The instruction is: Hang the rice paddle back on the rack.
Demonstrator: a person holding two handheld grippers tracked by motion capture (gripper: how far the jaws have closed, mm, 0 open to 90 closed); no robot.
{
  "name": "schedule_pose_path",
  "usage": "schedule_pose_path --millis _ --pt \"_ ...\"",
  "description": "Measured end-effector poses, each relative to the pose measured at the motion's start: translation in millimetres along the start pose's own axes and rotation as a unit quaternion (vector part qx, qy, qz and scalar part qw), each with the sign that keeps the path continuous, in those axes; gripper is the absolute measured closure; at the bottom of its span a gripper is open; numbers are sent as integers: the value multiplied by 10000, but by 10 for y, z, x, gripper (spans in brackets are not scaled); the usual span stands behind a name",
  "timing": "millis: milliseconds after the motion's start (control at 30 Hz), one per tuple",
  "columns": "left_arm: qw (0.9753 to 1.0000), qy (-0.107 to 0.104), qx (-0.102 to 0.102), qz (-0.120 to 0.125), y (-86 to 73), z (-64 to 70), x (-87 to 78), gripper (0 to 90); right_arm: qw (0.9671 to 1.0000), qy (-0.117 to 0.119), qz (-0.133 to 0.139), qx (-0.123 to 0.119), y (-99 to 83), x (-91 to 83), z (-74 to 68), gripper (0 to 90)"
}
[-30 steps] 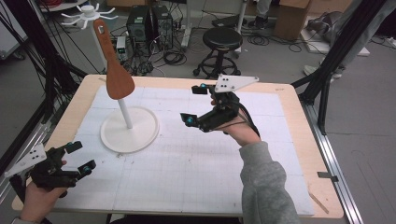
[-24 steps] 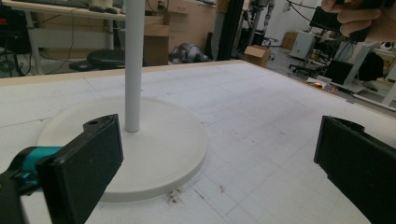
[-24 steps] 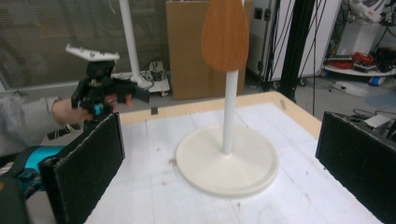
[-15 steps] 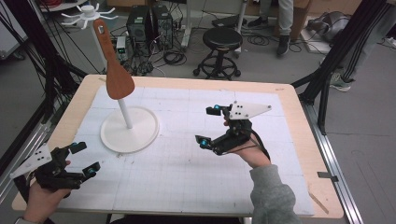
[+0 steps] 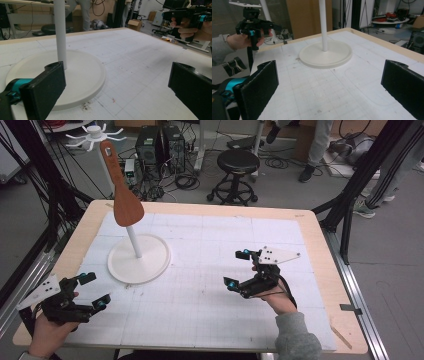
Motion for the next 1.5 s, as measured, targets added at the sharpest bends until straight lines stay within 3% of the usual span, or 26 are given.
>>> schedule_pose_path --millis 367,433,500,933,1100,1500 --pt "10000 47 -3 7 -9 -32 -36 18 9989 -329 68 337 -202 -250 201 0" --pt "10000 54 -15 16 -9 -35 -35 18 9981 -316 168 506 -229 -313 240 0" --pt "10000 53 -12 16 -10 -35 -34 18 9967 -451 227 633 -259 -378 291 0" --pt "10000 56 -11 -11 -18 -42 -26 17 9928 -906 200 760 -498 -713 453 0" --pt "10000 72 -19 -31 -30 -46 -23 18 9882 -1183 242 940 -595 -850 584 0" --pt "9999 105 -22 -58 -39 -71 -21 18 9832 -1450 197 1088 -763 -1093 658 0"
Point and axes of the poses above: each handheld gripper's, and its own axes: x roughly forward along the jaws, y roughly out of its top, z roughly to its right, the point moved 7 cm from there along x, roughly forward along the jaws, and after that the axes turned 14 degrees about -y, right-handed, at the moved point
